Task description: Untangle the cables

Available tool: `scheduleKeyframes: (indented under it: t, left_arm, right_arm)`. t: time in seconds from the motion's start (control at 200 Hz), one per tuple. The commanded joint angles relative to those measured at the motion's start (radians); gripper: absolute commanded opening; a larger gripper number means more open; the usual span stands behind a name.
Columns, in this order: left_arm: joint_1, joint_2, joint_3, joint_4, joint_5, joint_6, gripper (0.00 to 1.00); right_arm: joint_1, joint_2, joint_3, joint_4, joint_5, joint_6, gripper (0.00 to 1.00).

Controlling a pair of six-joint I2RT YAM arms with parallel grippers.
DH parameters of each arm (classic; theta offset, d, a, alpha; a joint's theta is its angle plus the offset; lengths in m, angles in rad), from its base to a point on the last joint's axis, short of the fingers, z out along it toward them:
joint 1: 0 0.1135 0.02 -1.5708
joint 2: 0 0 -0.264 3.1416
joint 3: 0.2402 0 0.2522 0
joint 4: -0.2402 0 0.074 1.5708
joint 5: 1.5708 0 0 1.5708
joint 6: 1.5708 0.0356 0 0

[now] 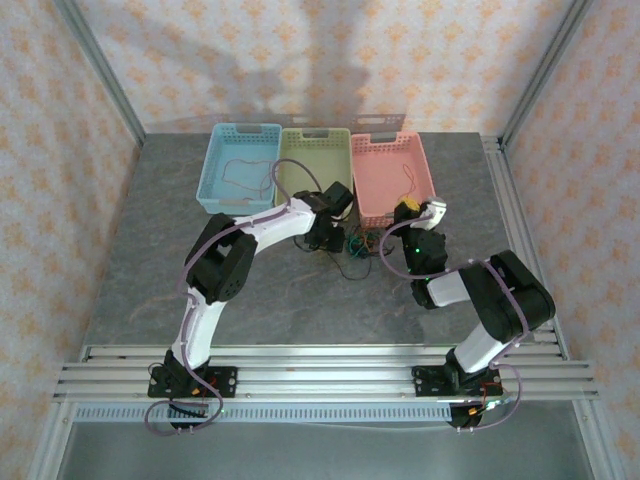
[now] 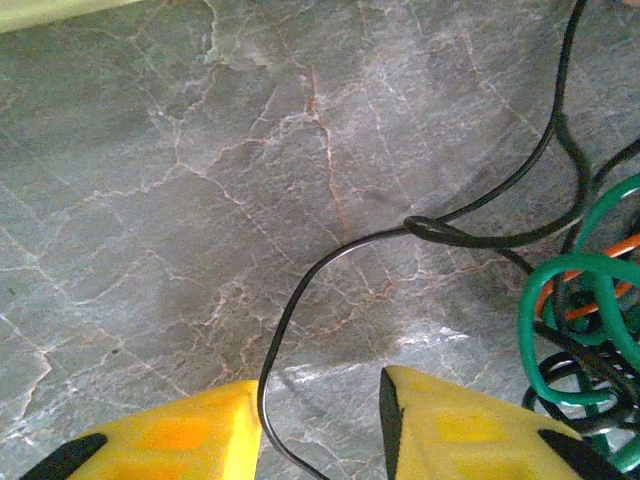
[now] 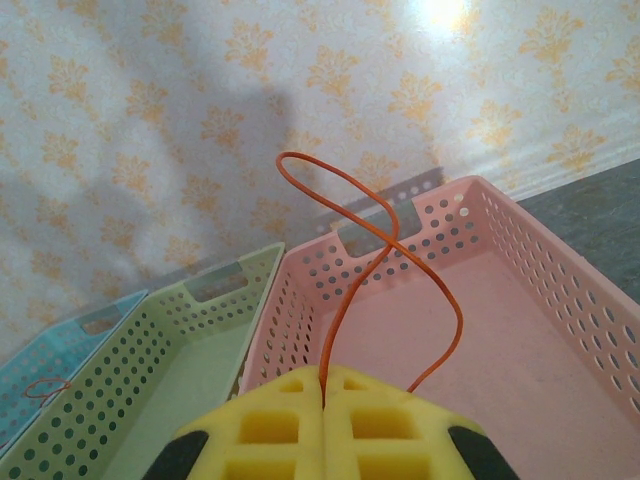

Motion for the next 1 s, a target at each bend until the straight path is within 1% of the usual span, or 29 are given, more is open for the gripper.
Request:
scheduleKeyframes:
  t: [0.0, 0.06, 0.115, 0.145, 0.215, 0.28, 0.385, 0.425, 0.46, 0.475, 0.49, 0.55, 0.646, 0.686, 0.751, 0.856, 0.941, 0.996]
  left_arm:
    - [0.006, 0.018, 0.026, -0.061, -0.016, -0.018, 0.27]
    - [0.007, 0.015, 0.024, -0.060, -0.018, -0.019, 0.17]
    - [0.009, 0.009, 0.017, -0.056, -0.022, -0.021, 0.05]
    - [0.009, 0.002, 0.009, -0.051, -0.023, -0.021, 0.00]
    - [0.009, -0.032, -0.023, -0.027, -0.042, -0.020, 0.00]
    - [0.009, -0.084, -0.061, -0.015, -0.110, -0.020, 0.00]
    - [0.013, -0.230, -0.165, -0.001, -0.316, -0.038, 0.00]
    - [0.025, -0.333, -0.233, 0.015, -0.394, -0.066, 0.00]
    - [0.051, -0.409, -0.304, 0.038, -0.427, -0.092, 0.00]
    - [0.065, -0.451, -0.337, 0.047, -0.429, -0.094, 0.00]
    - [0.082, -0.488, -0.369, 0.063, -0.430, -0.127, 0.00]
    - [0.152, -0.641, -0.501, 0.102, -0.436, -0.188, 0.00]
    - [0.285, -0.900, -0.697, 0.145, -0.426, -0.262, 0.00]
    - [0.334, -1.003, -0.750, 0.136, -0.455, -0.277, 0.00]
    - [0.394, -1.153, -0.800, 0.089, -0.522, -0.289, 0.00]
    - [0.487, -1.351, -0.837, 0.026, -0.615, -0.299, 0.00]
    - [0.559, -1.464, -0.830, -0.033, -0.669, -0.302, 0.00]
    - [0.587, -1.514, -0.827, -0.034, -0.687, -0.282, 0.00]
  right_arm:
    - [-0.005, 0.003, 0.003, 0.029, -0.019, 0.002, 0.00]
    - [-0.003, 0.003, 0.002, 0.029, -0.020, 0.003, 0.00]
    - [-0.004, 0.003, 0.003, 0.029, -0.019, 0.002, 0.00]
    - [-0.003, 0.002, 0.002, 0.029, -0.020, 0.003, 0.00]
    - [-0.003, 0.001, 0.001, 0.029, -0.018, 0.002, 0.00]
    - [-0.004, -0.001, 0.000, 0.028, -0.015, 0.003, 0.00]
    - [-0.004, -0.001, -0.002, 0.029, 0.002, 0.001, 0.00]
    - [-0.004, -0.003, -0.003, 0.029, 0.019, 0.001, 0.00]
    - [-0.004, -0.003, -0.006, 0.028, 0.040, 0.000, 0.00]
    - [-0.003, -0.003, -0.007, 0.028, 0.054, 0.001, 0.00]
    - [-0.004, -0.003, -0.009, 0.029, 0.067, 0.001, 0.00]
    - [-0.004, -0.004, -0.016, 0.028, 0.143, 0.010, 0.00]
    - [-0.005, -0.008, -0.033, 0.028, 0.265, 0.019, 0.00]
    - [-0.005, -0.011, -0.038, 0.028, 0.305, 0.022, 0.00]
    - [-0.004, -0.012, -0.045, 0.028, 0.355, 0.021, 0.00]
    - [-0.004, -0.016, -0.054, 0.028, 0.437, 0.029, 0.00]
    - [-0.004, -0.017, -0.059, 0.029, 0.490, 0.027, 0.00]
    - [-0.005, -0.015, -0.062, 0.028, 0.513, 0.027, 0.00]
